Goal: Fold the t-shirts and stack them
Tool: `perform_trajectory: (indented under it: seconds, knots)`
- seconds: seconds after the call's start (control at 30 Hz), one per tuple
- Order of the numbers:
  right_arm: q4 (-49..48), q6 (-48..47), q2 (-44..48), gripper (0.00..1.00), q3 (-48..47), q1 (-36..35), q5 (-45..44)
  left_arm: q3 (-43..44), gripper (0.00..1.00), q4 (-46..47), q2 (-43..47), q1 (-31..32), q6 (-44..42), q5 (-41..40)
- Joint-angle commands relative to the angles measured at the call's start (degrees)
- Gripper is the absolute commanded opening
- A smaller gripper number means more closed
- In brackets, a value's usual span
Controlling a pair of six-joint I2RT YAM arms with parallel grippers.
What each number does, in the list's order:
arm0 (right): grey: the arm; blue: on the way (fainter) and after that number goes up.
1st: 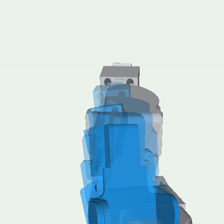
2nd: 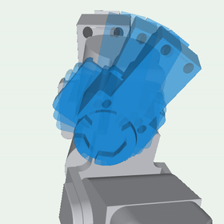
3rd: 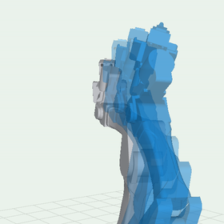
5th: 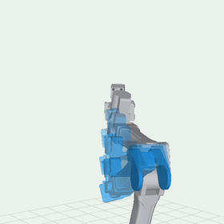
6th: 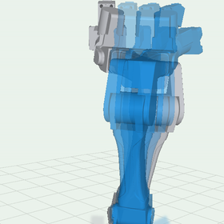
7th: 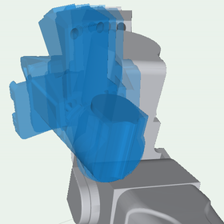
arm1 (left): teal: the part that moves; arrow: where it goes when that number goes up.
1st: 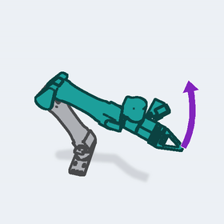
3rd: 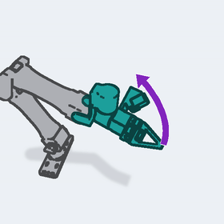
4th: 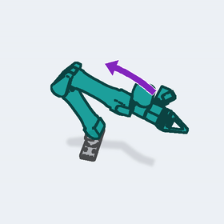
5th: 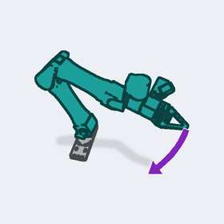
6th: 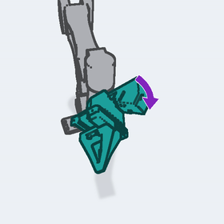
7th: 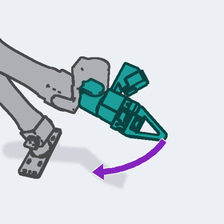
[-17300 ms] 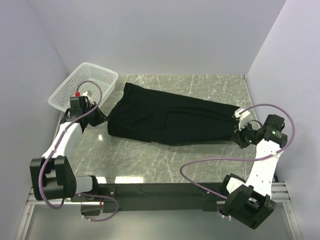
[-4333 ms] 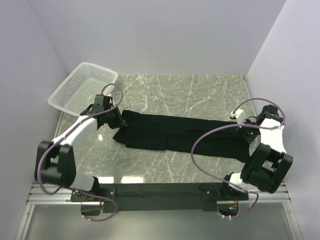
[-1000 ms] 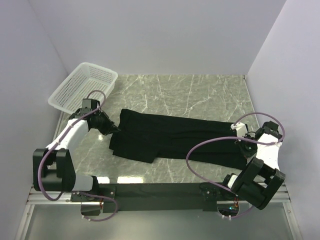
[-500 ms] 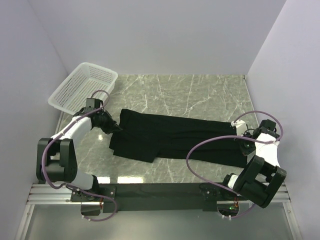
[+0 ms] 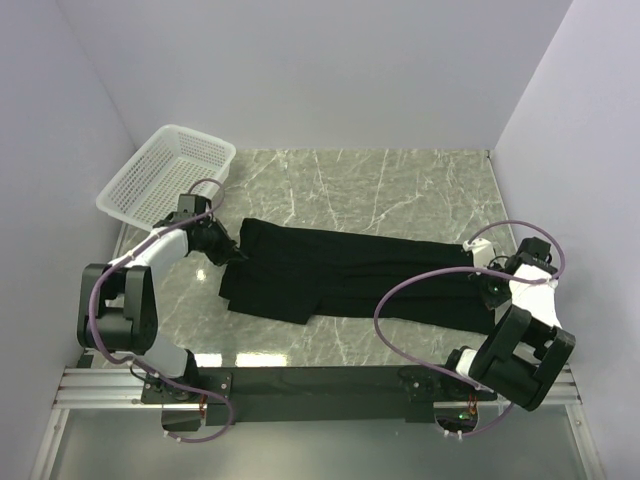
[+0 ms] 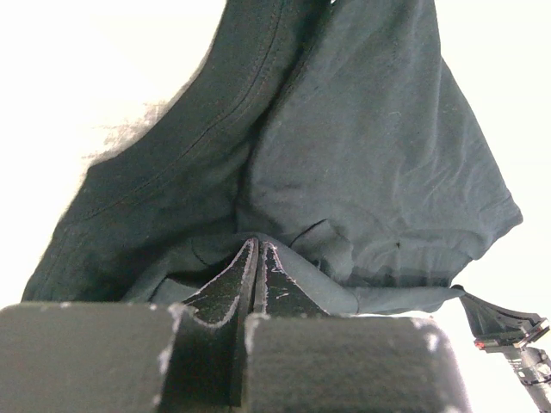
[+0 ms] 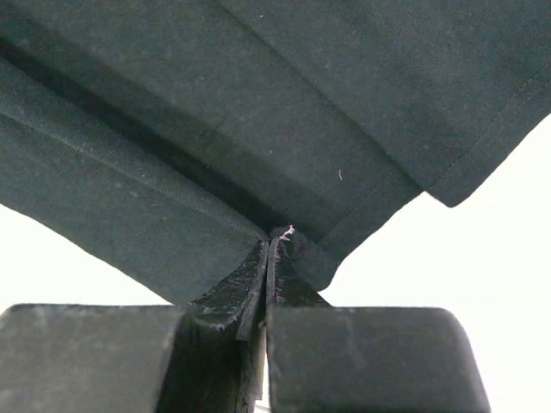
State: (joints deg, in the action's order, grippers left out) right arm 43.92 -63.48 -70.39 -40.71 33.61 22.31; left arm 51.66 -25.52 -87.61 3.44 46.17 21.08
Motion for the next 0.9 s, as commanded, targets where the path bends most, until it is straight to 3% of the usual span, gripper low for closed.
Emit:
perform_trajectory:
  seconds: [0.0,0.87]
  knots:
    - [-3.2,0.6,-0.4,0.0,0.8,-0.4,-1.9,2.5,0.01,1.9,-0.6,0.4,-1.2,-0.9]
    - [-10.2,6.8,-5.1,0.02,1.0,-1.9,-4.5,5.4,0.01,2.8,-4.8,1.8,-1.5,-4.2]
